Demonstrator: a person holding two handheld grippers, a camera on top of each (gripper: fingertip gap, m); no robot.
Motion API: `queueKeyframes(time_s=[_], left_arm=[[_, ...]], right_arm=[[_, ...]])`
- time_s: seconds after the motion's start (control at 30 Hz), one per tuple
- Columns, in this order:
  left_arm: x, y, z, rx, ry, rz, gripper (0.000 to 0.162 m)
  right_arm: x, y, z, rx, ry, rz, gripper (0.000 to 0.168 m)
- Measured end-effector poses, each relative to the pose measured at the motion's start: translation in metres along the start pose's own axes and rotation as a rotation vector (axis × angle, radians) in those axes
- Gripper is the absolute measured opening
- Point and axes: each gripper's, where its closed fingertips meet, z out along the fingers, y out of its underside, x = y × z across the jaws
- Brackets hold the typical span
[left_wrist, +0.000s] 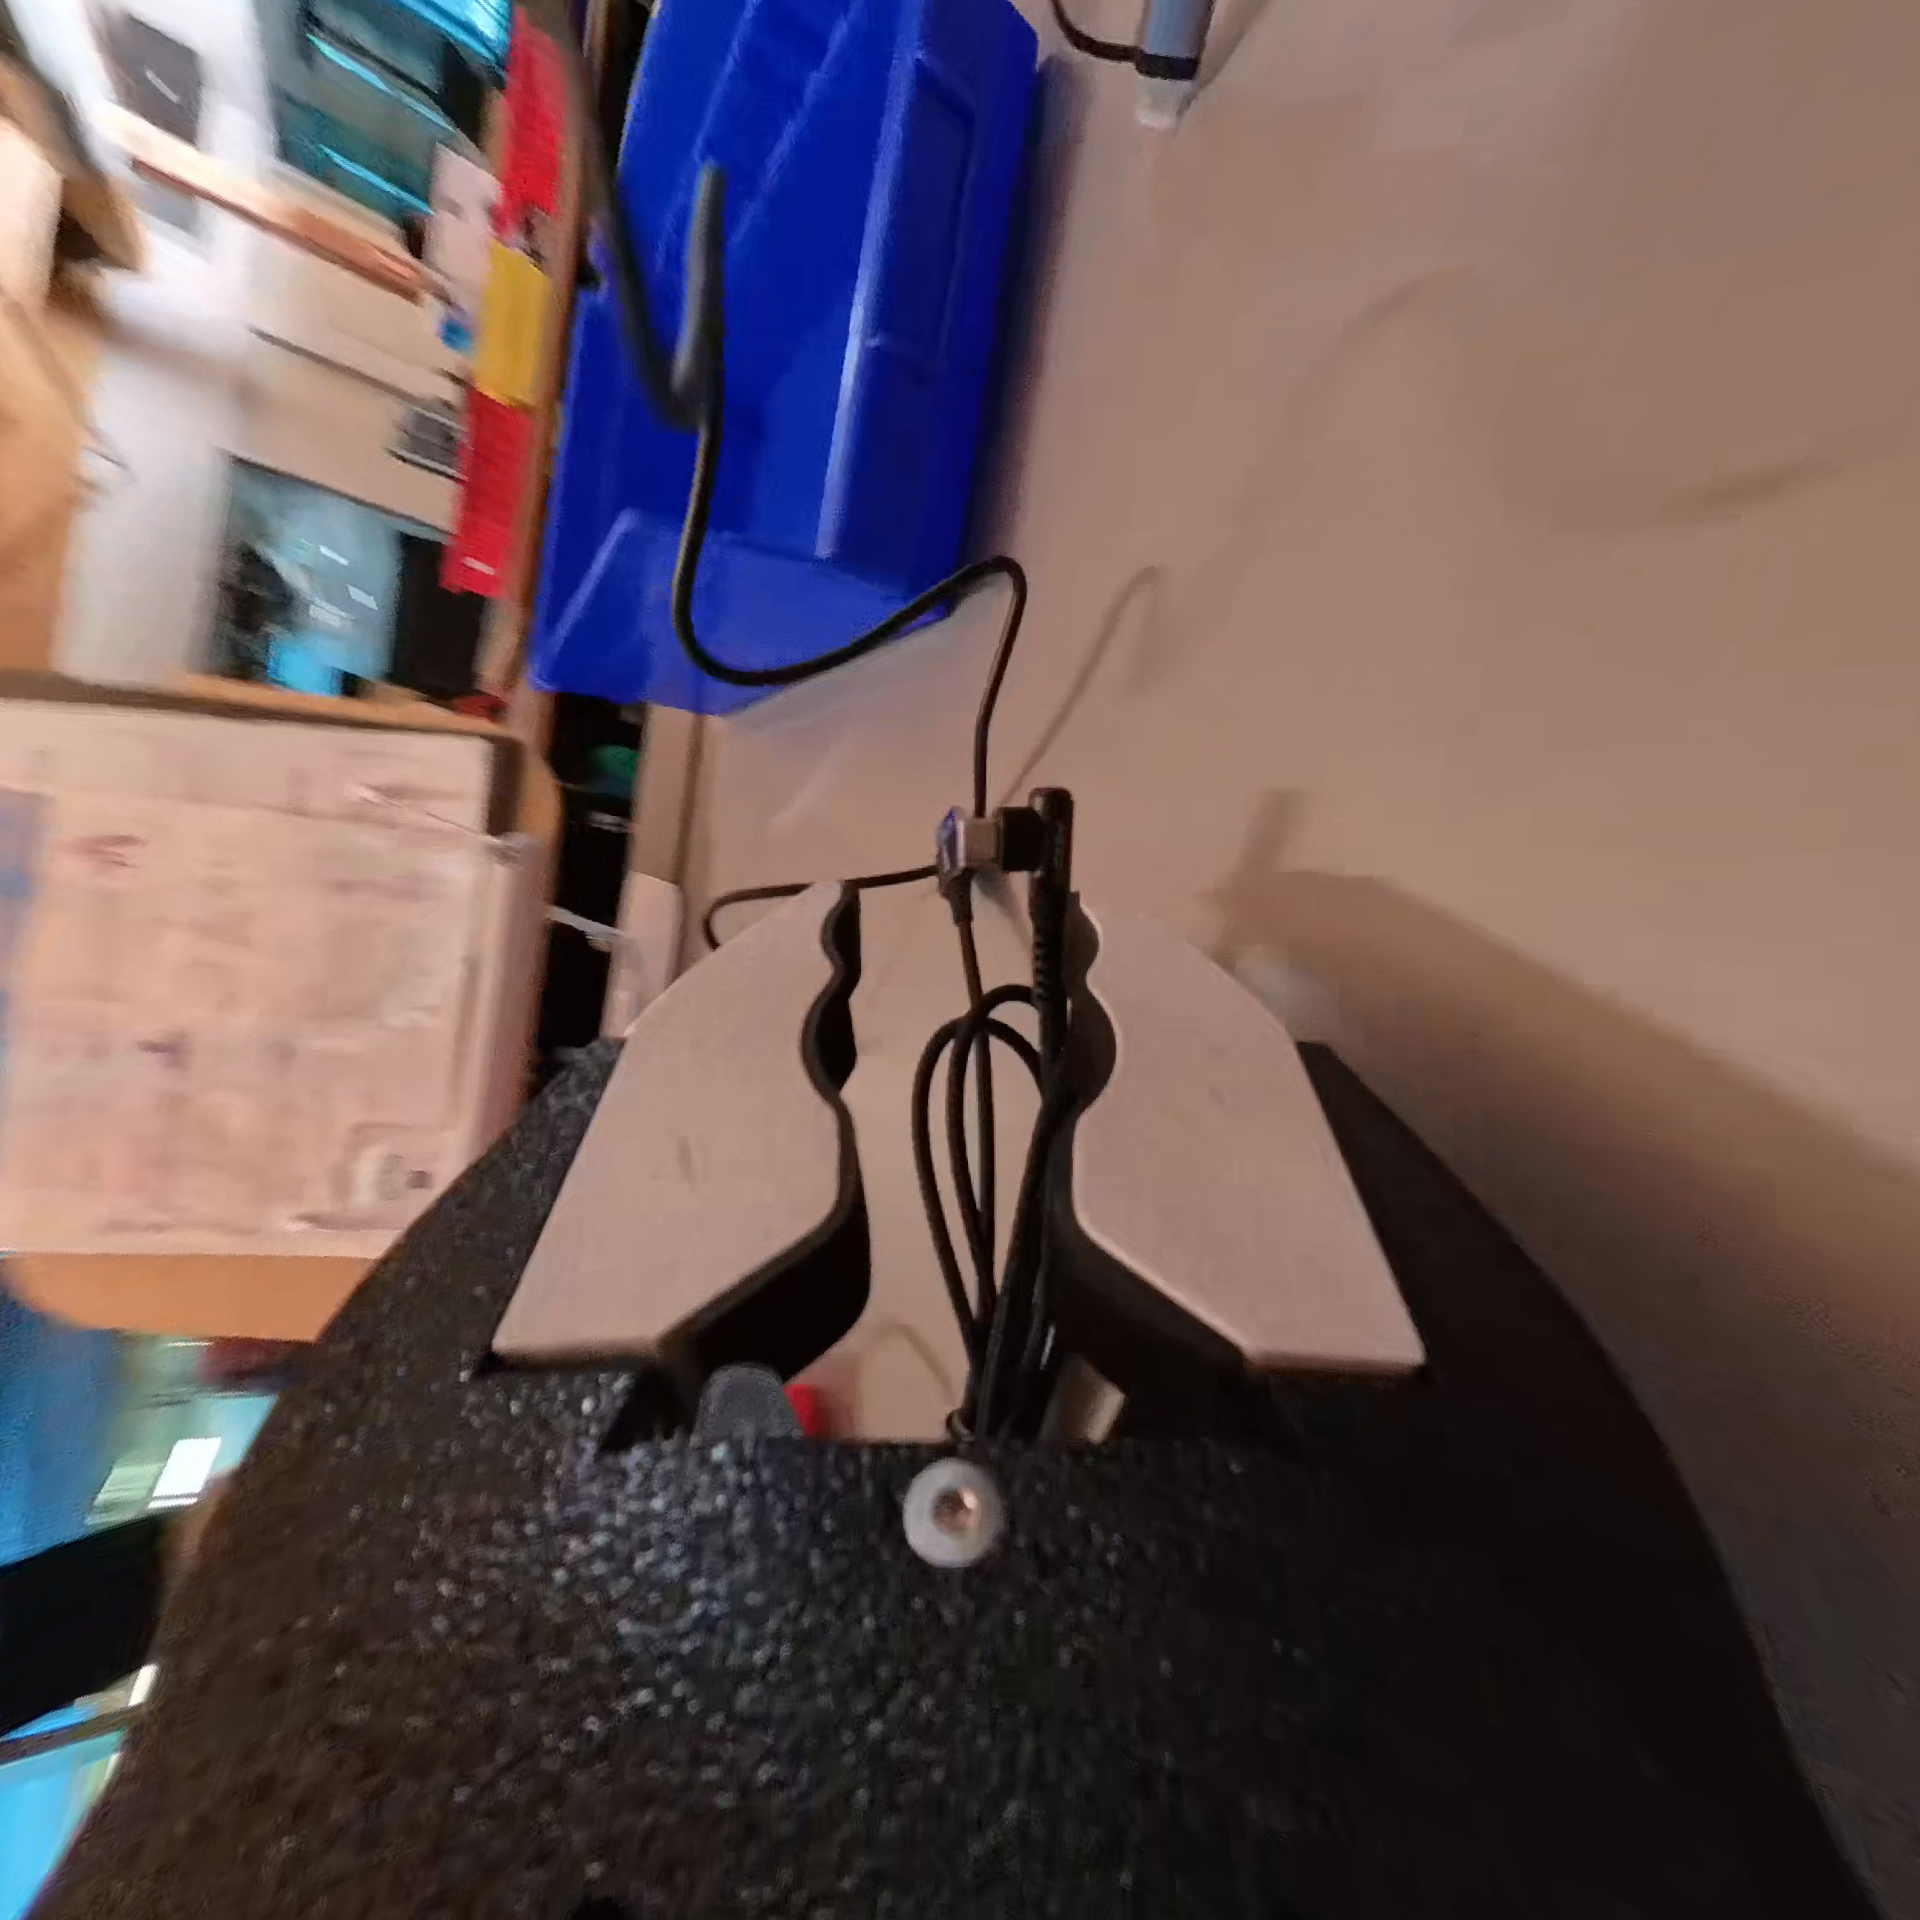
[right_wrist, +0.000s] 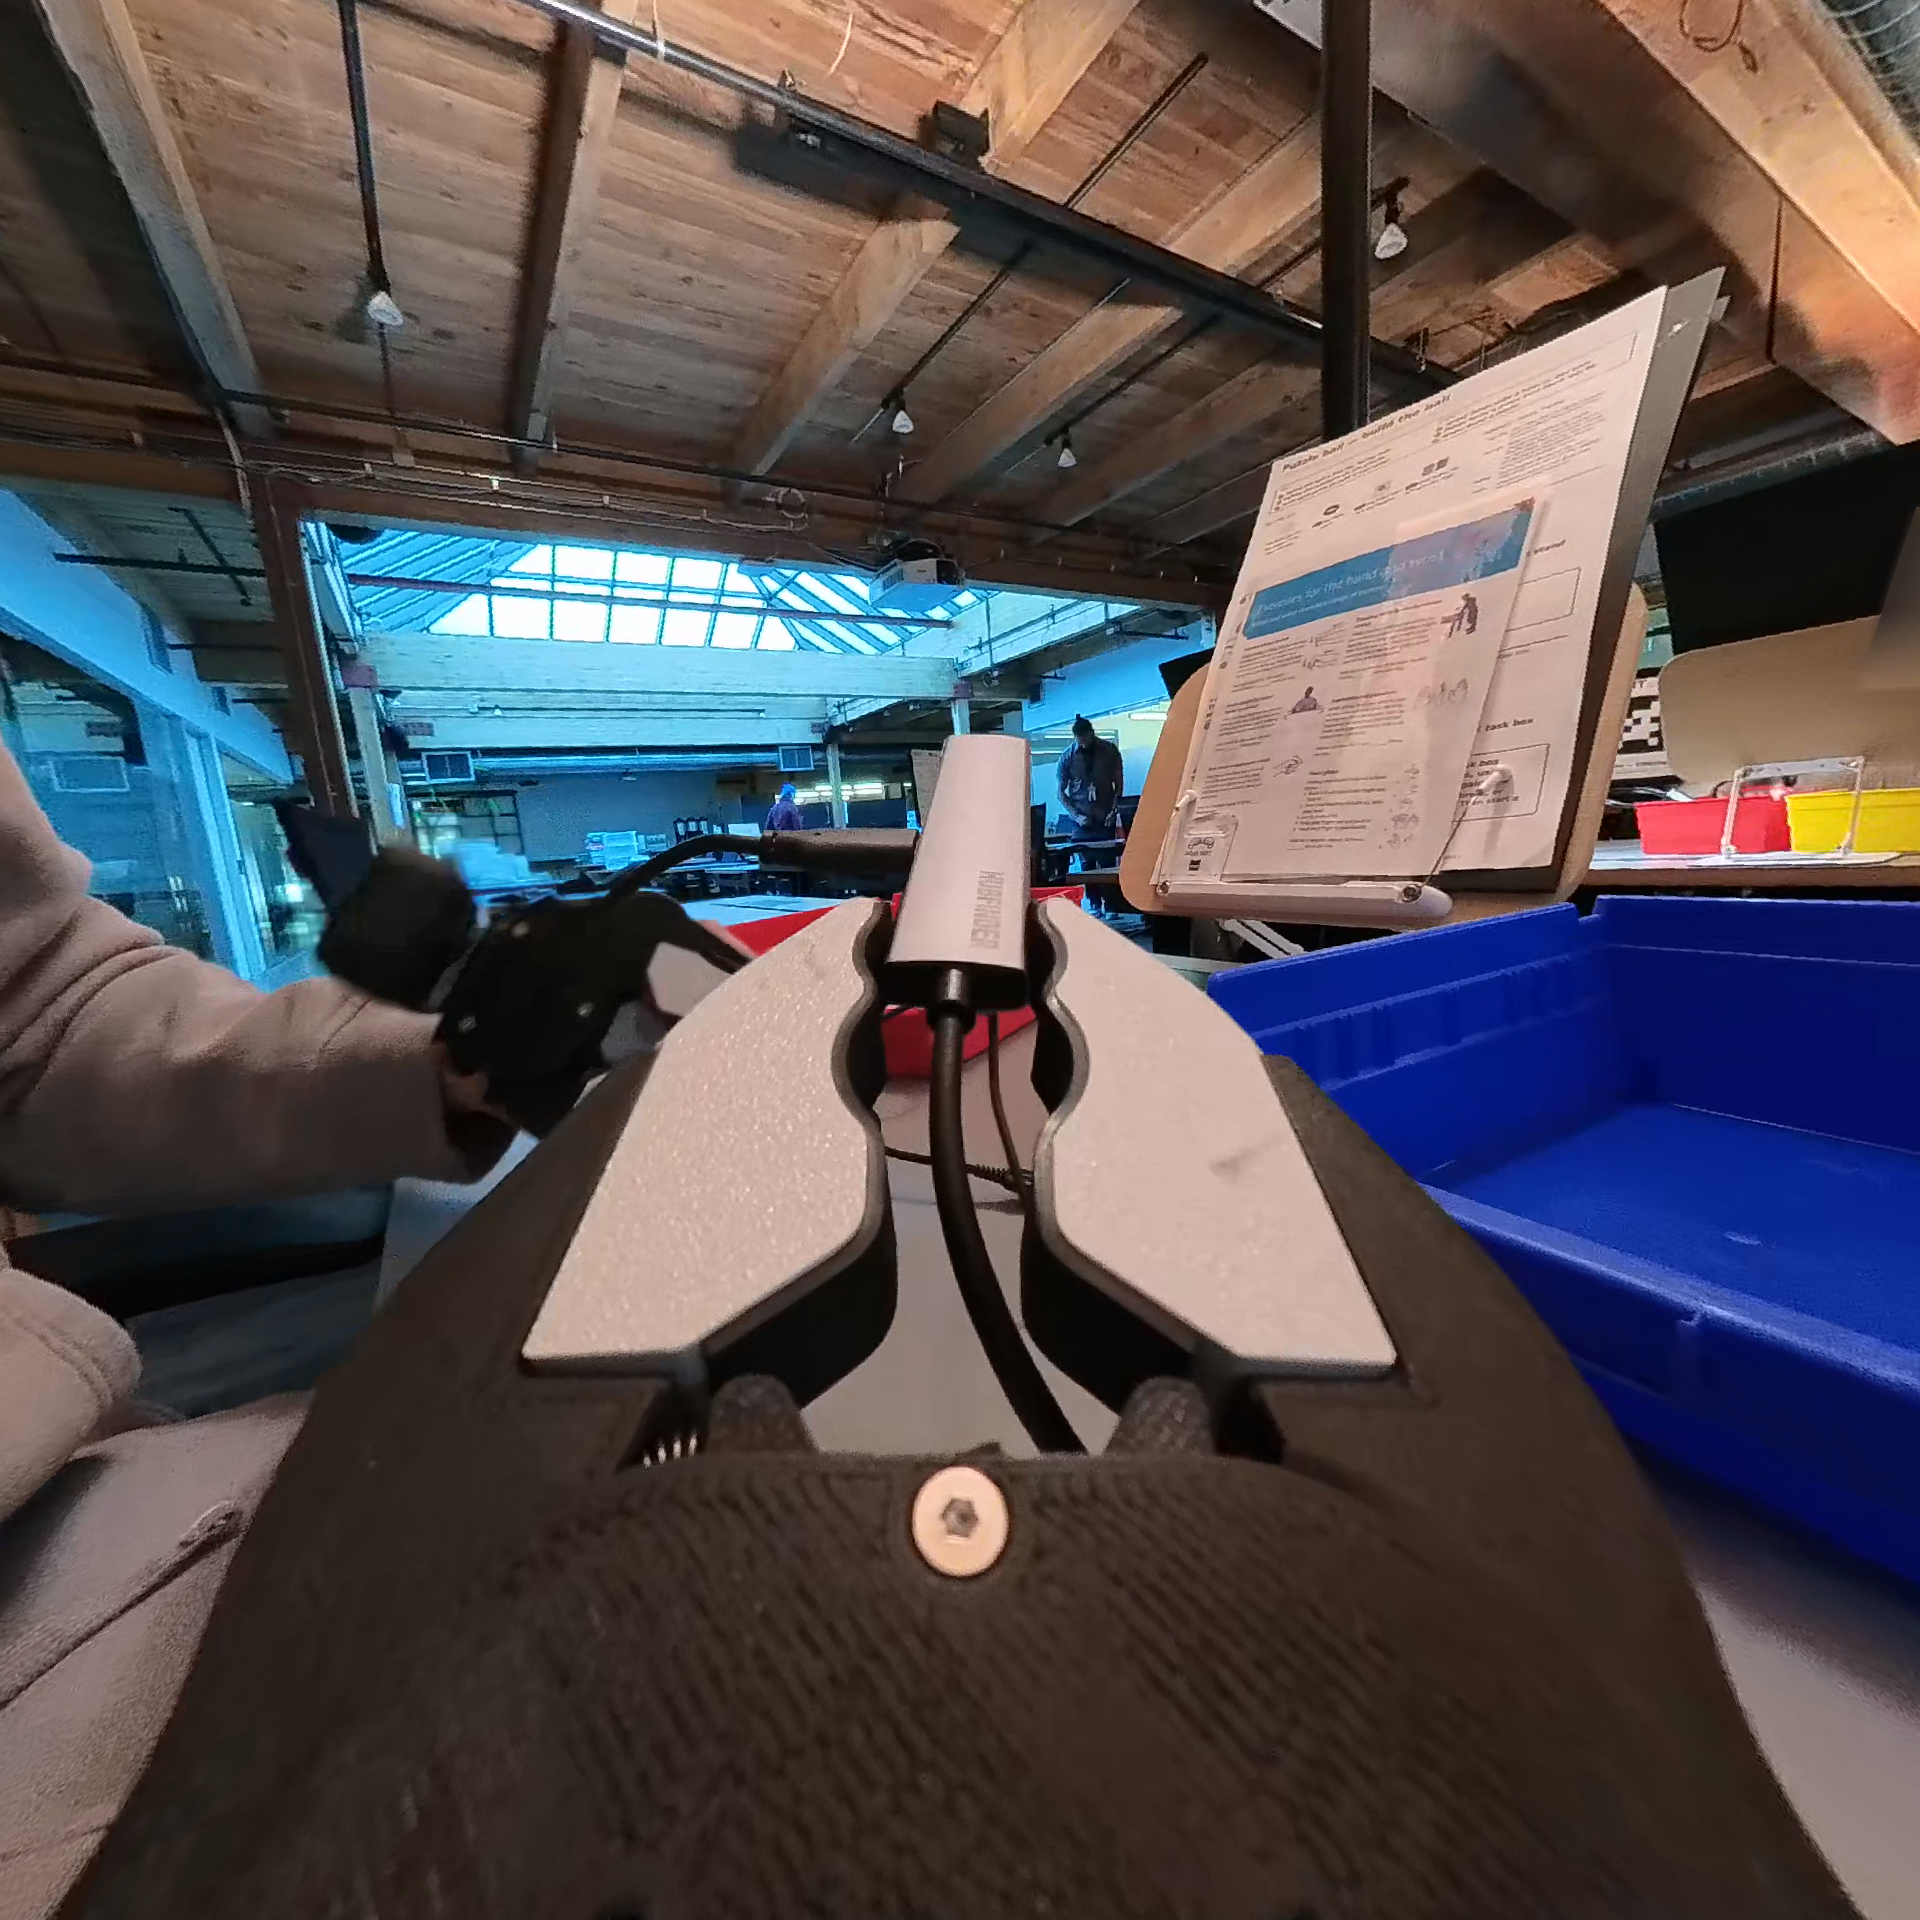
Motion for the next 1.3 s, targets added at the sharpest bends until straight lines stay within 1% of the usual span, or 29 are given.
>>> queueKeyframes(time_s=[0.13,0.2,0.23,0.33,0.47,0.5,0.6,0.7,0.73,0.87,1.0,1.17,1.2,1.3], left_arm=[[0.004,-0.012,-0.006,0.006,-0.252,0.278,0.034],[0.003,-0.016,-0.008,-0.007,-0.361,0.348,0.035],[0.004,-0.016,-0.007,-0.018,-0.39,0.359,0.038],[0.011,-0.014,-0.002,-0.051,-0.409,0.379,0.039],[0.008,-0.007,-0.001,-0.107,-0.441,0.338,0.038],[0.008,-0.006,0.0,-0.116,-0.439,0.331,0.04],[0.004,-0.005,0.005,-0.127,-0.45,0.317,0.036],[0.002,-0.004,0.007,-0.12,-0.437,0.253,0.03],[0.001,-0.004,0.006,-0.113,-0.441,0.235,0.022],[-0.002,-0.006,0.0,-0.091,-0.428,0.171,0.022],[-0.009,-0.01,-0.009,-0.068,-0.38,0.036,0.022],[-0.019,-0.01,-0.013,-0.064,-0.235,-0.153,0.022],[-0.019,-0.011,-0.012,-0.061,-0.191,-0.186,0.022],[-0.009,-0.013,-0.009,-0.039,0.01,-0.278,0.022]], right_arm=[[-0.002,0.001,0.001,-0.011,-0.005,-0.009,0.024],[-0.002,0.002,0.001,-0.012,-0.004,-0.012,0.024],[-0.002,0.001,0.001,-0.01,-0.003,-0.016,0.024],[-0.002,0.0,0.0,-0.003,-0.002,-0.018,0.024],[-0.003,0.0,0.0,0.002,-0.002,-0.018,0.024],[-0.003,0.0,0.0,0.002,-0.003,-0.017,0.024],[-0.002,0.0,0.0,-0.001,-0.003,-0.013,0.024],[-0.003,0.0,0.0,-0.001,-0.004,-0.018,0.024],[-0.003,0.0,0.0,-0.001,-0.004,-0.018,0.024],[-0.003,-0.001,-0.001,0.006,-0.005,-0.015,0.024],[-0.003,-0.001,-0.001,0.009,-0.008,-0.01,0.024],[-0.003,-0.001,-0.001,0.007,-0.012,-0.01,0.024],[-0.003,-0.001,0.0,0.005,-0.013,-0.012,0.024],[-0.004,0.0,0.0,0.0,-0.014,-0.018,0.024]])
